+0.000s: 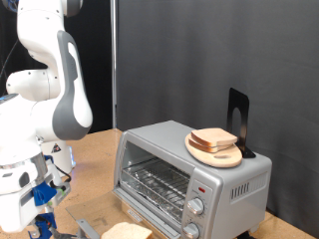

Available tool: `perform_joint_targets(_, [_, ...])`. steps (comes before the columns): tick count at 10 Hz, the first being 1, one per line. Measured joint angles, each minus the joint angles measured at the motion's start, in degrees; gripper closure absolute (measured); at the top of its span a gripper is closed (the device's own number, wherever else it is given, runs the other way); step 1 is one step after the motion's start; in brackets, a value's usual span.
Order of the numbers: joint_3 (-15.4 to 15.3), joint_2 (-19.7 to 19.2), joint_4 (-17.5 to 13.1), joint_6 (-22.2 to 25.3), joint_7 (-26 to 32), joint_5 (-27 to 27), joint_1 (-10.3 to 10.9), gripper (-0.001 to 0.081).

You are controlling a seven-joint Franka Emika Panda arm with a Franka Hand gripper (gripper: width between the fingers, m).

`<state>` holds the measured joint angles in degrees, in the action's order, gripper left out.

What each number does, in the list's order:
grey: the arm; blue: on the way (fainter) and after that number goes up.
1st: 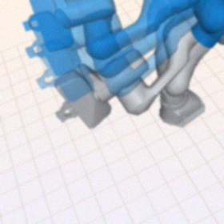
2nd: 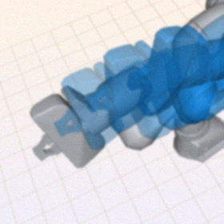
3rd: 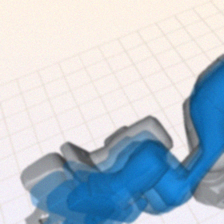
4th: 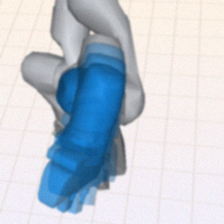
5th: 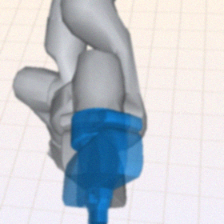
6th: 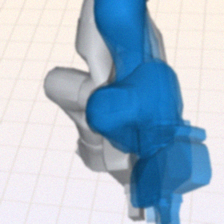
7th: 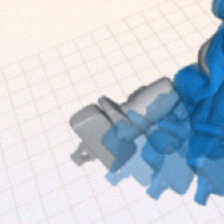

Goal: Make a piece of toast with the oven

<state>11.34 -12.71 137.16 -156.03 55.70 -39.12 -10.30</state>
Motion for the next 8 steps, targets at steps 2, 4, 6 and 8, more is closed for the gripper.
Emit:
perform_joint_targets(2, [-0.2,-0.1,0.0,-0.4,-0.3,0.0,0.3,0.0440])
perform_joint_targets(4, [-0.2,-0.9,0.3,-2.0,-0.6,0.5,0.7,0.0440])
perform_joint_targets(6, [-0.2,-1.4,0.5,-3.1,-0.8,0.6,0.8,0.0440])
perform_joint_targets(8, [-0.5,-2.0,0.4,-3.4,-0.9,0.4,0.8,0.0440])
